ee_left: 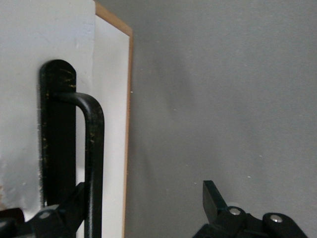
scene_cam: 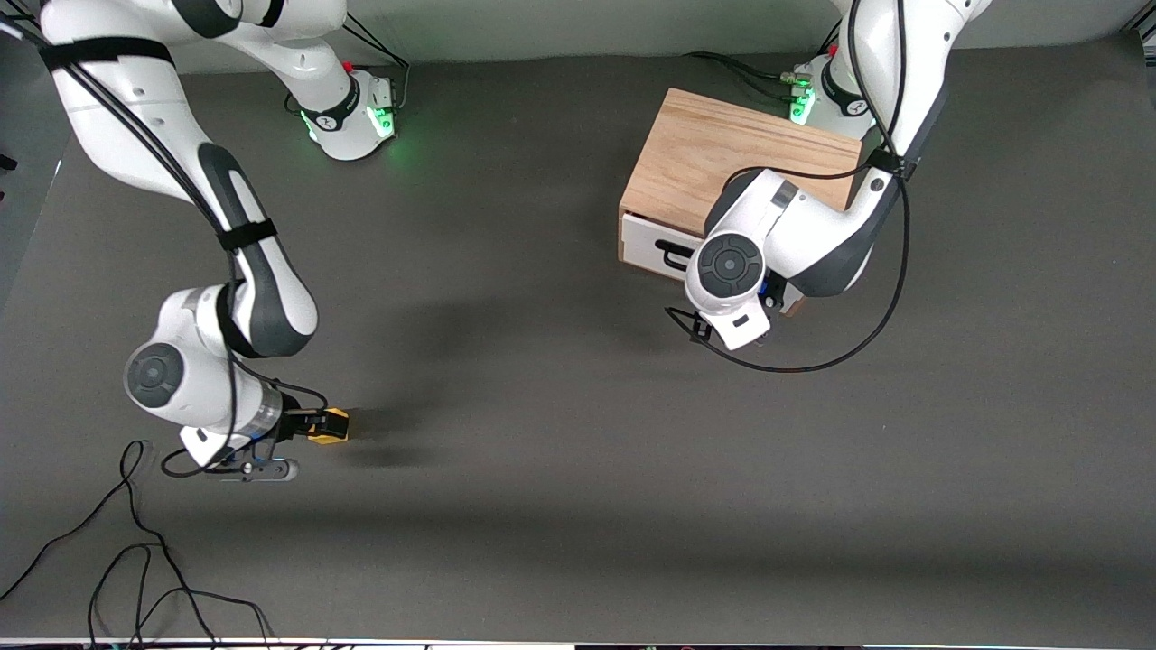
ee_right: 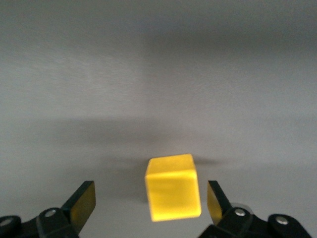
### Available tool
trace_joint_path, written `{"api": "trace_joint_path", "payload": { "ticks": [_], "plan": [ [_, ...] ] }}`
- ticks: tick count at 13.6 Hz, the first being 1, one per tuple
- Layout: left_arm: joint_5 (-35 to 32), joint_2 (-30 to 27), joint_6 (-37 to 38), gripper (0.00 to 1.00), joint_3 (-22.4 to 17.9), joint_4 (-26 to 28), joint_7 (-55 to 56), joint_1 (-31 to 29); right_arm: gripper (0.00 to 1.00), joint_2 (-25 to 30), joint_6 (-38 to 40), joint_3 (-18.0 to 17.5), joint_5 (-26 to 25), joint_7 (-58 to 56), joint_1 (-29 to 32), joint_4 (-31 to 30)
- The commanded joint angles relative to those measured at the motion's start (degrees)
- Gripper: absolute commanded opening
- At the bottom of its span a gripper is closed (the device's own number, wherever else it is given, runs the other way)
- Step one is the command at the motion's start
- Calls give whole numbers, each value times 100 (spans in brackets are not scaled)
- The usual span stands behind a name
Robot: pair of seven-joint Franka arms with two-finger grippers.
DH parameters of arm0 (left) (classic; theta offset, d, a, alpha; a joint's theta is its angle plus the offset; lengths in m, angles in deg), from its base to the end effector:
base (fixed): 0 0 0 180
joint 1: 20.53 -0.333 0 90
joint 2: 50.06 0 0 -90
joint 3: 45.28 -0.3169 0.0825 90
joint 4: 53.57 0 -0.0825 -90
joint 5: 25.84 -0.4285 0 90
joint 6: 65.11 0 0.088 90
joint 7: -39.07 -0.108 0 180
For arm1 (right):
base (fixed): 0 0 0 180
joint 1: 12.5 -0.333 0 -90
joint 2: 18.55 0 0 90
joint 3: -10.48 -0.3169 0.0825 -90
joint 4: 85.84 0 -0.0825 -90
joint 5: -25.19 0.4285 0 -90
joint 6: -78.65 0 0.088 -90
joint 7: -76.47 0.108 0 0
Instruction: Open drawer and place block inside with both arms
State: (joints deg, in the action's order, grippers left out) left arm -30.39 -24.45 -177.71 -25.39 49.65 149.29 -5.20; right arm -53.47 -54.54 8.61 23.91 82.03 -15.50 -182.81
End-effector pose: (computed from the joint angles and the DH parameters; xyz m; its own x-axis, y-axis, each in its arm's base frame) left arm 0.5427 -0.3634 0.2659 0.2862 0.9581 0.0075 0.9247 -0.2742 -0.2642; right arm 0.7112 0.0582 0.2151 0.9997 -0.0031 0.0228 -0.0030 -1.0000 -0.0043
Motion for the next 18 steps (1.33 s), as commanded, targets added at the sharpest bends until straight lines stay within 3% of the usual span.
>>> {"api": "trace_joint_path", "payload": {
  "ticks": [1,11,14,15,18],
  "plan": [
    [-222,216,-130,100,-11,-319,34,31,100,-85,-49,38,-189,-21,1,38],
    [-836,1227,-359,100,-11,-1822,34,216,98,-58,-453,55,-136,67,10,-656],
    [-961,1341,-824,100,-11,-1955,43,225,63,-59,-471,55,-136,6,28,-595],
    [-1039,1342,-964,100,-11,-1963,43,225,57,-59,-462,55,-136,23,28,-560],
    [-1180,1385,-1307,100,-11,-1963,52,225,54,-111,-436,55,-127,41,54,-411]
  ]
}}
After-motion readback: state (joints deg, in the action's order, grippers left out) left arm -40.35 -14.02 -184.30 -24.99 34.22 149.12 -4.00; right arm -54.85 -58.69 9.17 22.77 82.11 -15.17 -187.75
